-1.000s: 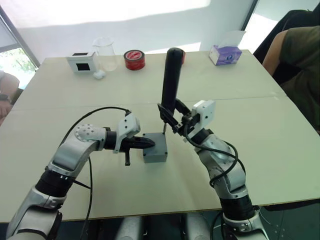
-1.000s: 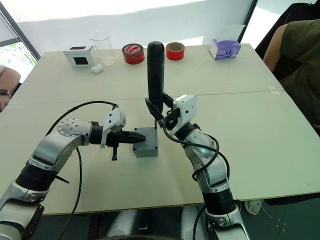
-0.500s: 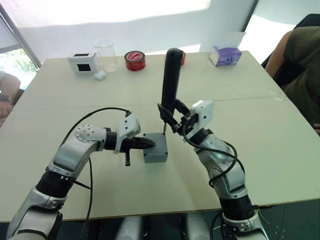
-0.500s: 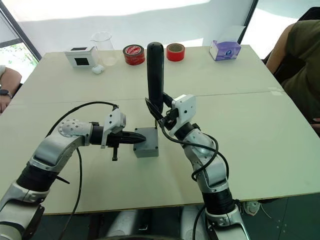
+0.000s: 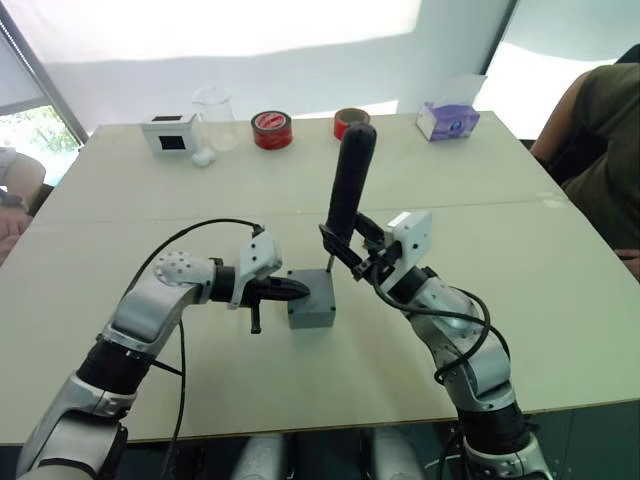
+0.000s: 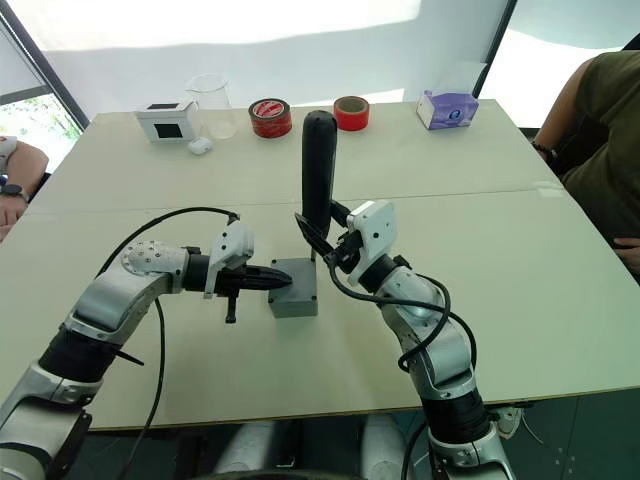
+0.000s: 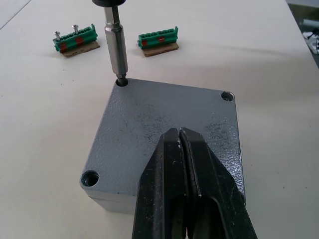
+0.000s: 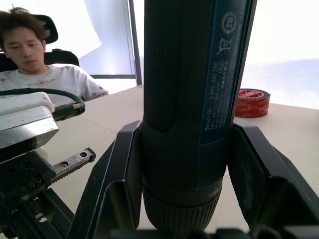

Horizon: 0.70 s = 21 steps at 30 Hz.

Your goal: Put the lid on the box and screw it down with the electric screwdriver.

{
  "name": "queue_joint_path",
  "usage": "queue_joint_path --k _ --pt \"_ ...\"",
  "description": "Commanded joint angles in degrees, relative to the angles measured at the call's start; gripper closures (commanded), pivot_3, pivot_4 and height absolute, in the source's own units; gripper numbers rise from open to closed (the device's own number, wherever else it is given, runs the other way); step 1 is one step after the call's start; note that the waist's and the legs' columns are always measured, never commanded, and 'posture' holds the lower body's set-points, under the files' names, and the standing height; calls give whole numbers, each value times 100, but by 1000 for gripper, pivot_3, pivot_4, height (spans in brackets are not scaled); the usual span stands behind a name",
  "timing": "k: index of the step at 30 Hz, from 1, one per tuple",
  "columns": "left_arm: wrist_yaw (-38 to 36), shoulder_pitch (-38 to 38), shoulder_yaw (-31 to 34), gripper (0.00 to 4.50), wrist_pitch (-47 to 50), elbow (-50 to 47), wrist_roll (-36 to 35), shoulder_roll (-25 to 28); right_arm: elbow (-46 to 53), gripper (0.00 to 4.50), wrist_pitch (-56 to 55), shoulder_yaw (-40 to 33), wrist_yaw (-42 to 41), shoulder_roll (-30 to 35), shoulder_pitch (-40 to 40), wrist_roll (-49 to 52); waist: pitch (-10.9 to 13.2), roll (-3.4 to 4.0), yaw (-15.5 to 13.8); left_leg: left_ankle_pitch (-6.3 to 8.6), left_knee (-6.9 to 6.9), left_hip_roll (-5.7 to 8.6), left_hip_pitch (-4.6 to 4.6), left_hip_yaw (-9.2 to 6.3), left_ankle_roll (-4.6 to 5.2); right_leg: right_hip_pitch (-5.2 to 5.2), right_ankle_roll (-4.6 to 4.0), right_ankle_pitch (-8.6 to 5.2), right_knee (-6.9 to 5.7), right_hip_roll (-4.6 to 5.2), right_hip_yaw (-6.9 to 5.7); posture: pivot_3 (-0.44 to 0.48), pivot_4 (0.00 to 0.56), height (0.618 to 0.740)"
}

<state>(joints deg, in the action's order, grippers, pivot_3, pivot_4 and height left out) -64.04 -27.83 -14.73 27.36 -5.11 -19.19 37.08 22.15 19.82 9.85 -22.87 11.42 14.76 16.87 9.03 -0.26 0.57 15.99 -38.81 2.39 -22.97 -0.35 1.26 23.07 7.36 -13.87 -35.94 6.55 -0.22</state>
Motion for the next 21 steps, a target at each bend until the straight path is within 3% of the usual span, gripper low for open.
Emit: queue_joint_path --k 1,4,14,21 --pt "-8 113 -200 4500 46 195 268 43 -315 2677 365 159 -59 184 -188 -184 -1 -1 1 1 9 0 19 0 1 -18 -2 -2 7 1 0 0 150 740" --pt "-22 156 -219 4500 45 155 281 77 -337 2677 446 164 -44 181 -192 -135 -19 -6 3 1 70 2 81 3 0 -71 -15 -10 58 7 -1 0 150 740" --pt "26 247 -162 4500 167 22 219 39 -541 2677 829 114 -230 470 31 -138 -51 -3 1 2 76 1 84 1 0 -71 -15 -11 63 10 -2 0 150 740" --pt "29 220 -171 4500 123 138 247 -4 -718 2677 1095 31 13 248 9 -37 -65 -10 -4 2 80 1 84 -2 -1 -72 -16 -11 68 16 -4 0 150 740"
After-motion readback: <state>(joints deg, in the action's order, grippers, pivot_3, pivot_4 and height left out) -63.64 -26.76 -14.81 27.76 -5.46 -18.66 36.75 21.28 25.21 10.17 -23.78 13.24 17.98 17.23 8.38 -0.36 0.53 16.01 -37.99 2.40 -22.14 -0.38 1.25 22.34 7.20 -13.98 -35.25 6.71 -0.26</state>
